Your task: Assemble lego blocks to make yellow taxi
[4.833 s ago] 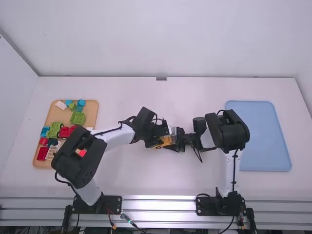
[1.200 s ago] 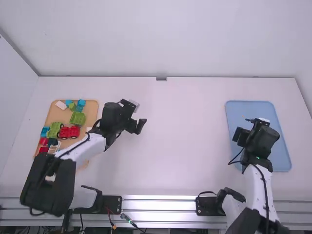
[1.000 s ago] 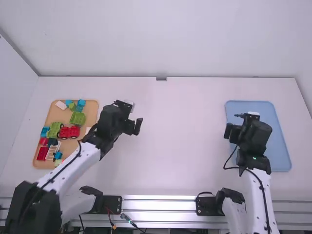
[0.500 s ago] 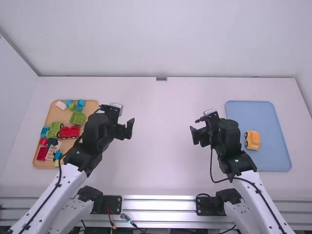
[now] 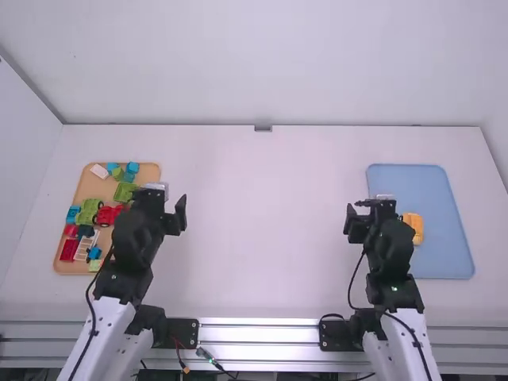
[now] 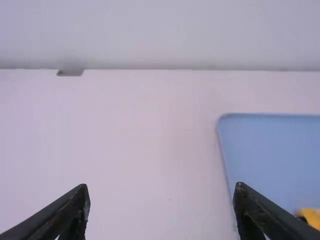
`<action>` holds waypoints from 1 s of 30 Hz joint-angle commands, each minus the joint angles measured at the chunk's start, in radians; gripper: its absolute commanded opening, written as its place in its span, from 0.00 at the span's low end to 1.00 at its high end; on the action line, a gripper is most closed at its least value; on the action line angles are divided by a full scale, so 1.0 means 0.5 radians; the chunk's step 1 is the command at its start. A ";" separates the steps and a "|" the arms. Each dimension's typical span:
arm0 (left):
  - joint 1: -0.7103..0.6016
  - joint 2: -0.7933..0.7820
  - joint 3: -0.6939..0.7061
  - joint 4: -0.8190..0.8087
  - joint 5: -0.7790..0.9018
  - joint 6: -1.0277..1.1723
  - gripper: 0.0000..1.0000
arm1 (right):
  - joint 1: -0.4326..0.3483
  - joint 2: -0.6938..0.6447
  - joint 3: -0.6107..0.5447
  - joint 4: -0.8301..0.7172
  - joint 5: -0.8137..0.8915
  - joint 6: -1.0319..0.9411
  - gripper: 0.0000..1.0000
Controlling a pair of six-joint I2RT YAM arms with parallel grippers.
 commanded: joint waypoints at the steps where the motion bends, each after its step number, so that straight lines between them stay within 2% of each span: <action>1: 0.100 -0.117 -0.119 0.003 0.022 0.014 0.67 | 0.000 -0.111 -0.118 0.003 0.009 0.033 0.67; 12: 0.100 -0.597 -0.599 0.003 0.022 0.014 0.43 | 0.000 -0.591 -0.597 0.003 0.009 0.033 0.43; 16: 0.100 -0.771 -0.773 0.003 0.022 0.014 0.35 | 0.000 -0.764 -0.600 0.003 0.009 0.033 0.34; 26: 0.100 -1.129 -0.780 0.003 0.022 0.014 0.17 | 0.000 -1.118 -0.600 0.003 0.009 0.033 0.16; 30: 0.100 -1.225 -0.780 0.003 0.022 0.014 0.12 | 0.000 -1.178 -0.600 0.003 0.009 0.033 0.12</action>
